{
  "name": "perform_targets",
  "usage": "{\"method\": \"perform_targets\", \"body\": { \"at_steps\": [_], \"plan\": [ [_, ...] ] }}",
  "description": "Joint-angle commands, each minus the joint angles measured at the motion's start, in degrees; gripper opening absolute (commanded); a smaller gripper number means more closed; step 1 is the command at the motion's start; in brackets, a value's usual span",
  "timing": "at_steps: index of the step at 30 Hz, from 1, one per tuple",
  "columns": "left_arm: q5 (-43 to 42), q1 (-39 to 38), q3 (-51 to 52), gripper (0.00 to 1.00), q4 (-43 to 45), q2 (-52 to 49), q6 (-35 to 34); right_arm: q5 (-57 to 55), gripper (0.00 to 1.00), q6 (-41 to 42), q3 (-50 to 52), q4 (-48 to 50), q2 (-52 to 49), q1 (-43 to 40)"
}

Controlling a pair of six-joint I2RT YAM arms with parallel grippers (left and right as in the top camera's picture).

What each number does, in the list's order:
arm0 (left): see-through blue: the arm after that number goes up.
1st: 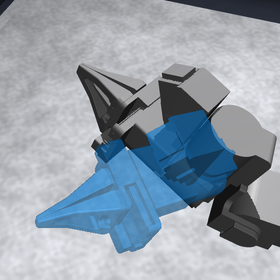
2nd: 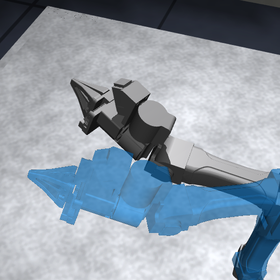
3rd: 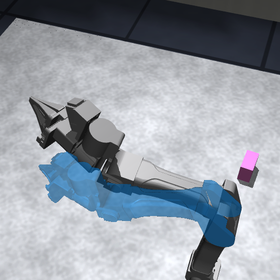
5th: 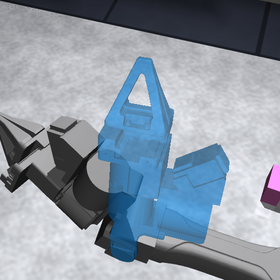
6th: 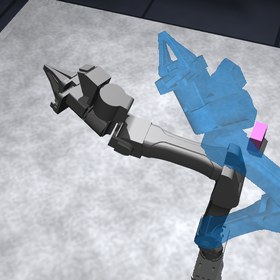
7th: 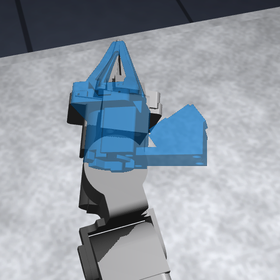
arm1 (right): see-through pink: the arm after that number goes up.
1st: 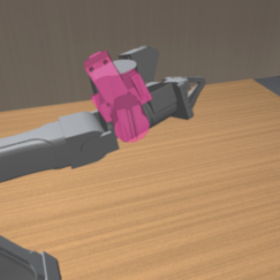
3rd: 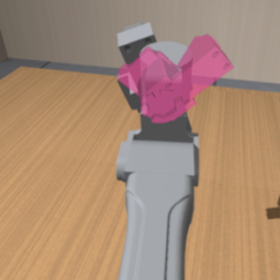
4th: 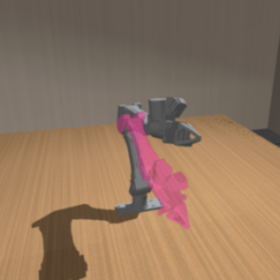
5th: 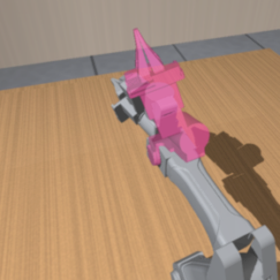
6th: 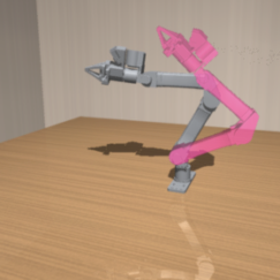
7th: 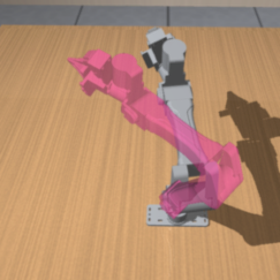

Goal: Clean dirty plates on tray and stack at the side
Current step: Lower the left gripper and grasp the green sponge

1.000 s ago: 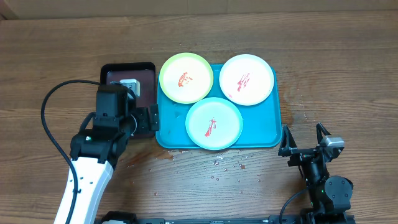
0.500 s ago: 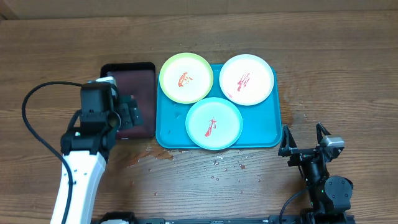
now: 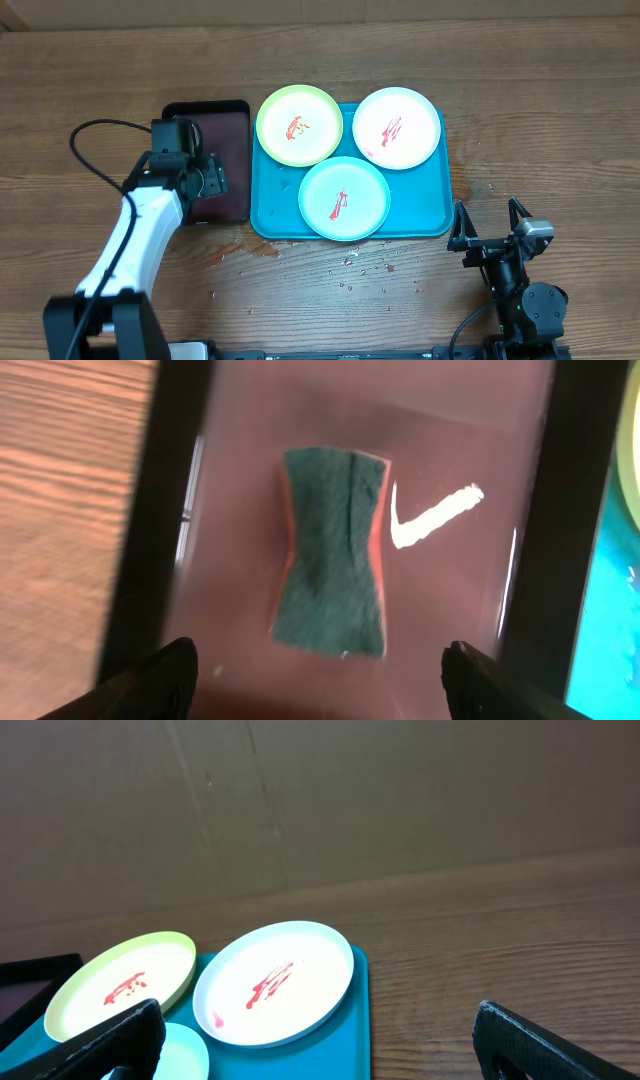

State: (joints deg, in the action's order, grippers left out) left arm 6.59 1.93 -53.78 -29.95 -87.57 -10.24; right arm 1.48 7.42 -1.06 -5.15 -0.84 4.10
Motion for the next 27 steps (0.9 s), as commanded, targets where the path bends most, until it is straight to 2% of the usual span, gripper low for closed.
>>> {"method": "perform_targets", "body": {
  "at_steps": [1, 11, 15, 23, 27],
  "plan": [
    [-2.4, 0.4, -1.5, 0.77, 2.0, -3.7, 1.3, -0.4, 1.0, -0.3, 0.6, 0.3, 0.5, -0.4],
    [-2.6, 0.5, -1.5, 0.68, 7.3, -11.6, 1.3, -0.4, 1.0, -0.3, 0.6, 0.3, 0.5, -0.4],
    [-3.8, 1.6, -1.5, 0.61, 8.4, -14.0, 1.3, -0.4, 1.0, -0.3, 0.6, 0.3, 0.5, -0.4],
    [-6.9, 3.6, -1.5, 0.4, 9.5, -15.3, 1.3, -0.4, 1.0, -0.3, 0.6, 0.3, 0.5, -0.4],
    [-7.6, 3.7, -1.5, 0.19, 9.5, -15.3, 1.3, -0.4, 1.0, -0.3, 0.6, 0.3, 0.5, -0.4]
  ]
}}
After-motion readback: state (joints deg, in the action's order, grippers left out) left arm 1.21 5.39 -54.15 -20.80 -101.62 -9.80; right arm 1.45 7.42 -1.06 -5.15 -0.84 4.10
